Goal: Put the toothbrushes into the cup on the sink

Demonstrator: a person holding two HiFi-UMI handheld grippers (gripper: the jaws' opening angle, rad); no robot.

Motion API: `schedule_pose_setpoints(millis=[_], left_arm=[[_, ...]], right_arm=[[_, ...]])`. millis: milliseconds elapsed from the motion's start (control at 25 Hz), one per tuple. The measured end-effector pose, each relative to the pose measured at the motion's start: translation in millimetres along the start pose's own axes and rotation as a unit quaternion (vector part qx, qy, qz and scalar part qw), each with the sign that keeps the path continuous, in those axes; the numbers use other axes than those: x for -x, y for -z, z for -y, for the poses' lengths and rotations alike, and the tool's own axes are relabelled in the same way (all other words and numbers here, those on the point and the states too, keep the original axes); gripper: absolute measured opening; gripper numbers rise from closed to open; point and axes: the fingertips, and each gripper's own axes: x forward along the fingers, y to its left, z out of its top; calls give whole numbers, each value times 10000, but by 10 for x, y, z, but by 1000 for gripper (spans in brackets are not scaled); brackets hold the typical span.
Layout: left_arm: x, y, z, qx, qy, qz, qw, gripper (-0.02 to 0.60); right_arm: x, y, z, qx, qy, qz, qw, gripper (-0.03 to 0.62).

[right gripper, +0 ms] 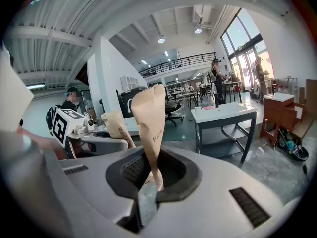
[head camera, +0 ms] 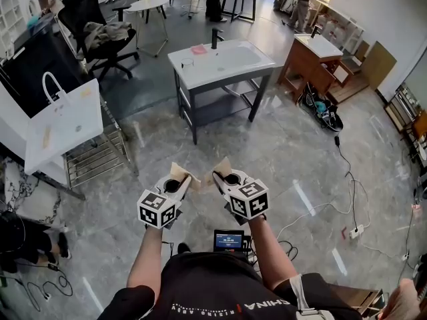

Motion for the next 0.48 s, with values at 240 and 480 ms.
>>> schedule_pose_setpoints(millis=[240, 480], left_arm=[[-42, -9, 32, -8, -5, -16, 10000, 37], [-105, 5, 79, -7, -44, -32, 10000, 37]], right_arm=[[18, 2, 28, -1, -38, 10, 10000, 38], [59, 25, 86, 7, -88, 15, 10000, 38]])
